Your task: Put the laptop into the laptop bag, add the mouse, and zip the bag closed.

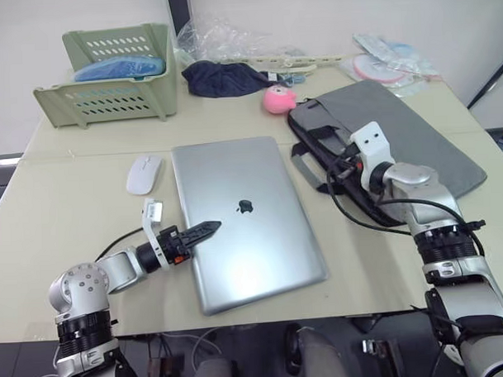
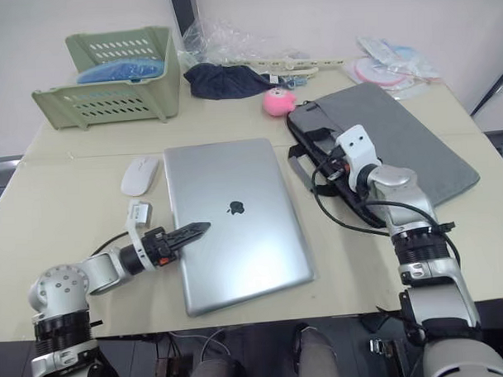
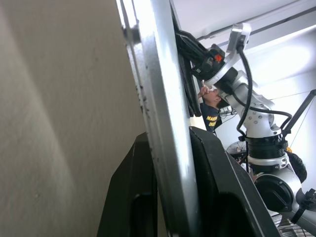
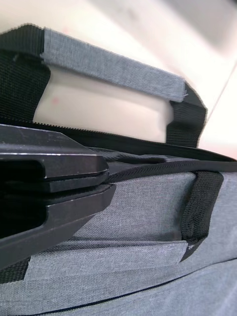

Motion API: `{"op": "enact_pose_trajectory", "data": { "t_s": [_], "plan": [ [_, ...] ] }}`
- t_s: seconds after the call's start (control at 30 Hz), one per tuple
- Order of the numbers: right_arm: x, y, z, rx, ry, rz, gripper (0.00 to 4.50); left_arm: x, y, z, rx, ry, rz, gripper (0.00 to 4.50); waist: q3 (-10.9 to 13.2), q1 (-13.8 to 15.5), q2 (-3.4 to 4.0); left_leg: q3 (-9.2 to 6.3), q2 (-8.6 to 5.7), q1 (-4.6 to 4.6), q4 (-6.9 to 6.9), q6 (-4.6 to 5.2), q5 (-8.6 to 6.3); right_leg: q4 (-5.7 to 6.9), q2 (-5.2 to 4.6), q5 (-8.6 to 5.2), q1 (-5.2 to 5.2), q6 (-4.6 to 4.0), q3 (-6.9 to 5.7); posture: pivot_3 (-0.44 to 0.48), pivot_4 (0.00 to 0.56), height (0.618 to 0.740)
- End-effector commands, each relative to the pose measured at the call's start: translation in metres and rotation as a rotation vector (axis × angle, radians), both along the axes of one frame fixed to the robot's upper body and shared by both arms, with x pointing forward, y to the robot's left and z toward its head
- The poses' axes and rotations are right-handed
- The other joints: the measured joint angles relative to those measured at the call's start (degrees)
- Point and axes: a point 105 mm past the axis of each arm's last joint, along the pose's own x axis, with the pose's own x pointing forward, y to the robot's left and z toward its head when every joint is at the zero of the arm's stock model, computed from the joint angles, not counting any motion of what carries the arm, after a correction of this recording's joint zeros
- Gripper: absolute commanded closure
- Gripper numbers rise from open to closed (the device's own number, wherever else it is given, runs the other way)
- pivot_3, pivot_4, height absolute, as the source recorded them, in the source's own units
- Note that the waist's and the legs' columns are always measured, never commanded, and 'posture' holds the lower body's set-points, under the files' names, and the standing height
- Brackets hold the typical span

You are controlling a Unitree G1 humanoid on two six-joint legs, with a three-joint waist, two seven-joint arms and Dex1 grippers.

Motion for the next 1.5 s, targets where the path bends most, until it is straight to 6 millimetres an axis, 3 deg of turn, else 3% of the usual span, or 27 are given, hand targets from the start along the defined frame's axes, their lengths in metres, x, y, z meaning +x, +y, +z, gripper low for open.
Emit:
{"op": "enact_pose_trajectory", "data": {
  "t_s": [0.03, 0.4, 0.6, 1.17, 1.5],
  "plan": [
    [-0.011, 0.004, 0.062, 0.020, -0.112, 0.022, 4.48, 0.006, -0.005, -0.005, 0.113, 0.002, 0.009, 3.96, 0.01, 0.10, 0.02, 0.00, -0.01, -0.01, 0.01, 0.00, 0.00, 0.00, -0.01, 0.00, 0.00, 0.00, 0.00, 0.000, 0.150, 0.740],
    [-0.031, 0.009, 0.079, -0.030, -0.111, 0.025, 4.48, 0.026, -0.018, 0.001, 0.094, -0.015, 0.008, 3.96, 0.01, 0.29, 0.01, 0.01, -0.06, -0.01, 0.03, 0.00, 0.00, 0.00, -0.01, 0.02, 0.00, 0.03, 0.00, 0.000, 0.150, 0.740],
    [-0.036, 0.015, 0.070, -0.028, -0.095, 0.036, 4.48, 0.048, -0.031, 0.018, 0.042, -0.021, 0.032, 3.96, 0.01, 0.54, 0.01, 0.04, -0.08, 0.00, 0.05, 0.01, 0.01, 0.01, -0.01, 0.04, 0.00, 0.07, 0.02, 0.000, 0.150, 0.740],
    [-0.047, 0.031, 0.062, 0.005, -0.075, 0.055, 4.48, 0.081, -0.053, 0.020, -0.036, 0.052, 0.094, 3.96, 0.01, 0.10, 0.01, 0.12, -0.16, 0.01, 0.12, 0.10, 0.05, 0.03, -0.06, 0.14, 0.00, 0.21, 0.11, 0.000, 0.150, 0.740],
    [-0.051, 0.041, 0.055, 0.031, -0.059, 0.069, 4.48, 0.098, -0.067, 0.036, -0.275, 0.143, 0.155, 3.96, 0.01, 0.07, 0.01, 0.13, -0.15, 0.01, 0.15, 0.11, 0.06, 0.05, -0.06, 0.16, 0.00, 0.24, 0.11, 0.000, 0.150, 0.740]
  ]
}}
